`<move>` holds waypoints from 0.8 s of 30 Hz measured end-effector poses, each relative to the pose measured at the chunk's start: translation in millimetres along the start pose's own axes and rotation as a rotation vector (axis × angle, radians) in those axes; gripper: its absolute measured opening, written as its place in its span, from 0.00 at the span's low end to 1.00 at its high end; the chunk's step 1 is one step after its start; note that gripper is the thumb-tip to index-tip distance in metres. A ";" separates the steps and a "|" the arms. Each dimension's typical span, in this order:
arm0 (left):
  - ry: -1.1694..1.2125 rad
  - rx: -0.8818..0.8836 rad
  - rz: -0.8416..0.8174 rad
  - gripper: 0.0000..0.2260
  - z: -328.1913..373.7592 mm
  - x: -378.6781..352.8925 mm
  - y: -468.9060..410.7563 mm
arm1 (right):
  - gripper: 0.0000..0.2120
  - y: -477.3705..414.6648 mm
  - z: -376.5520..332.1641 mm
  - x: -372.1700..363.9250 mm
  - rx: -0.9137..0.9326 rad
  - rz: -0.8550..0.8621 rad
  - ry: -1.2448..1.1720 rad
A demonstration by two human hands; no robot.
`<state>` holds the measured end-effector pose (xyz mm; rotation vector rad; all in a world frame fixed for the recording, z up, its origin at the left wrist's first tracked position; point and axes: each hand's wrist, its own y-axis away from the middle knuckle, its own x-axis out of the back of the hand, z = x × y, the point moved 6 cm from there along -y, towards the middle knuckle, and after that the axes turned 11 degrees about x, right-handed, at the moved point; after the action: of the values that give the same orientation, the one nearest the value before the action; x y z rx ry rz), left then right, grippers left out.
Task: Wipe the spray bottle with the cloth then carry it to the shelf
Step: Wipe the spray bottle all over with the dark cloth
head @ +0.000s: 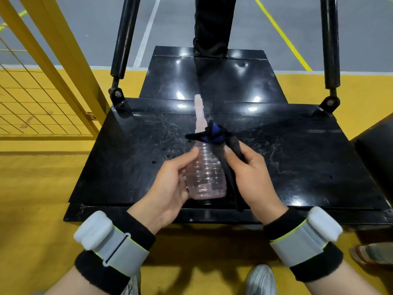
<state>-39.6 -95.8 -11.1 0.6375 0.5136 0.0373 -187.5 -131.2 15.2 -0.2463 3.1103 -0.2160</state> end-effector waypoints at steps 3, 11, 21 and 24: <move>0.048 0.040 -0.027 0.14 -3.8 -5.2 2.9 | 0.11 0.0 8.9 0.6 -0.139 -0.015 -0.055; -0.049 0.016 -0.093 0.22 9.5 -8.5 10.2 | 0.11 4.5 -13.9 -6.5 0.124 -0.082 -0.006; 0.240 0.055 -0.103 0.21 8.3 1.7 -1.6 | 0.23 20.3 -28.0 -19.8 0.456 -0.170 0.409; 0.137 0.015 -0.059 0.17 7.3 1.6 -0.8 | 0.17 13.0 -21.8 -12.6 0.353 -0.082 0.317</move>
<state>-34.8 -100.2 -7.3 0.6372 0.6659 0.0212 -177.6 -113.5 35.1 -0.3613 3.2857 -0.8750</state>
